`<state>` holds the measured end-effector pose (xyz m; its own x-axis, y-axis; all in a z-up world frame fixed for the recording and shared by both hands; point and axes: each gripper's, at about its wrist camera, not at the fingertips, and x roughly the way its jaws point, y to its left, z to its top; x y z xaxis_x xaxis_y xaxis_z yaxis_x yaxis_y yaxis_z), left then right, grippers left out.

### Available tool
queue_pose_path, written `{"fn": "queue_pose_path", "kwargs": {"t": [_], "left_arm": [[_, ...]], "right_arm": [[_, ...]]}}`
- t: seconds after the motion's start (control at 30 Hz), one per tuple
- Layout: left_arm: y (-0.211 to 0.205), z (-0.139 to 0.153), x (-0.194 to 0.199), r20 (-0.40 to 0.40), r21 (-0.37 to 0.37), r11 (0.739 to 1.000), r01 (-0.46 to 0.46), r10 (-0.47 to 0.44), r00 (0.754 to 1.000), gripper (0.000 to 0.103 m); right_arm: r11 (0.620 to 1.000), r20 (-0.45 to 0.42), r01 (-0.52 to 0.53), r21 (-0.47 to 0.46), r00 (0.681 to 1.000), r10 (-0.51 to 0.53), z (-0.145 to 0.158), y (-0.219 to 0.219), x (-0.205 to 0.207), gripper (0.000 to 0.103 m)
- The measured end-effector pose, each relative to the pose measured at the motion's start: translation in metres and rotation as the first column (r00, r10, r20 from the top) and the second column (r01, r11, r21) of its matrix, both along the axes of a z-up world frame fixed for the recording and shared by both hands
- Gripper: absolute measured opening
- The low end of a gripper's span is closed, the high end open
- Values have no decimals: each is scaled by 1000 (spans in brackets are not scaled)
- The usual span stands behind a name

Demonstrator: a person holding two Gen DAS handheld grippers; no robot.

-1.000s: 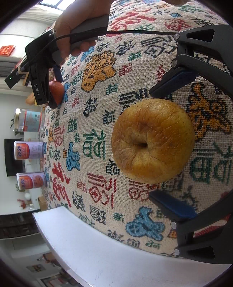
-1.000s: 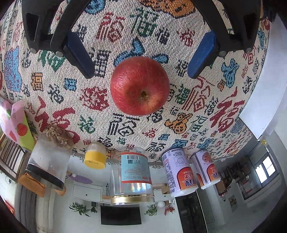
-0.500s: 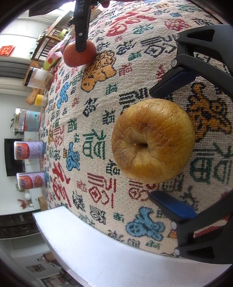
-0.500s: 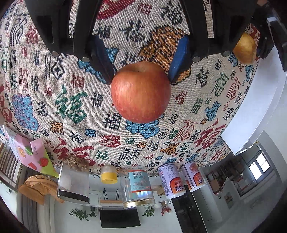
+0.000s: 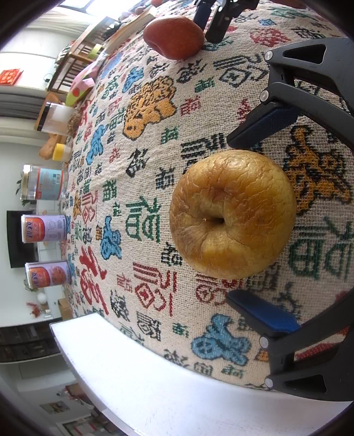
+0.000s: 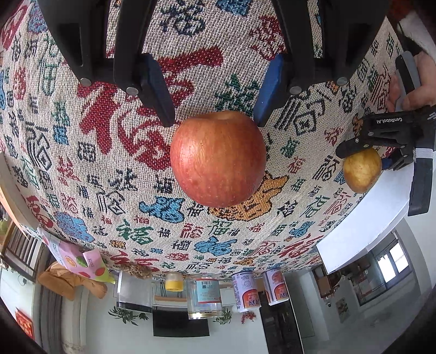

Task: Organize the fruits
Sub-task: 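Lift the pear with the left gripper while the right lifts the apple toward the box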

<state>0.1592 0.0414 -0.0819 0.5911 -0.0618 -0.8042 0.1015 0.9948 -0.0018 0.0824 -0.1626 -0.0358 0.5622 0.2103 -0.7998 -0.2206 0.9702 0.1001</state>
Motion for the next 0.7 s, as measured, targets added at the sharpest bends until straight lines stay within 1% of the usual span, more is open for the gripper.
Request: {"fn": "queue_pose_path", "kwargs": {"t": [0.07, 0.1, 0.13, 0.2, 0.3, 0.37, 0.43, 0.7], "left_arm": [[0, 0, 0, 0, 0, 1000, 0, 0, 1000, 103], [0, 0, 0, 0, 0, 1000, 0, 0, 1000, 103], [0, 0, 0, 0, 0, 1000, 0, 0, 1000, 103], [0, 0, 0, 0, 0, 1000, 0, 0, 1000, 103], [0, 0, 0, 0, 0, 1000, 0, 0, 1000, 103], [0, 0, 0, 0, 0, 1000, 0, 0, 1000, 103], [0, 0, 0, 1, 0, 1000, 0, 0, 1000, 103], [0, 0, 0, 1, 0, 1000, 0, 0, 1000, 103]], "right_arm": [[1000, -7, 7, 19, 1000, -7, -3, -2, -3, 63], [1000, -1, 6, 12, 1000, -6, -3, -2, -5, 72], [1000, 1, 11, -7, 1000, -11, -3, -1, -7, 87], [999, 11, 27, -35, 1000, -27, -2, -1, -14, 99], [998, -9, 32, -52, 999, -33, -5, 1, -26, 99], [996, -24, 37, -79, 999, -39, -11, 5, -31, 102], [992, -4, 39, -122, 999, -40, -13, 9, -35, 103], [992, -3, 50, -117, 999, -51, -14, 9, -33, 103]]}}
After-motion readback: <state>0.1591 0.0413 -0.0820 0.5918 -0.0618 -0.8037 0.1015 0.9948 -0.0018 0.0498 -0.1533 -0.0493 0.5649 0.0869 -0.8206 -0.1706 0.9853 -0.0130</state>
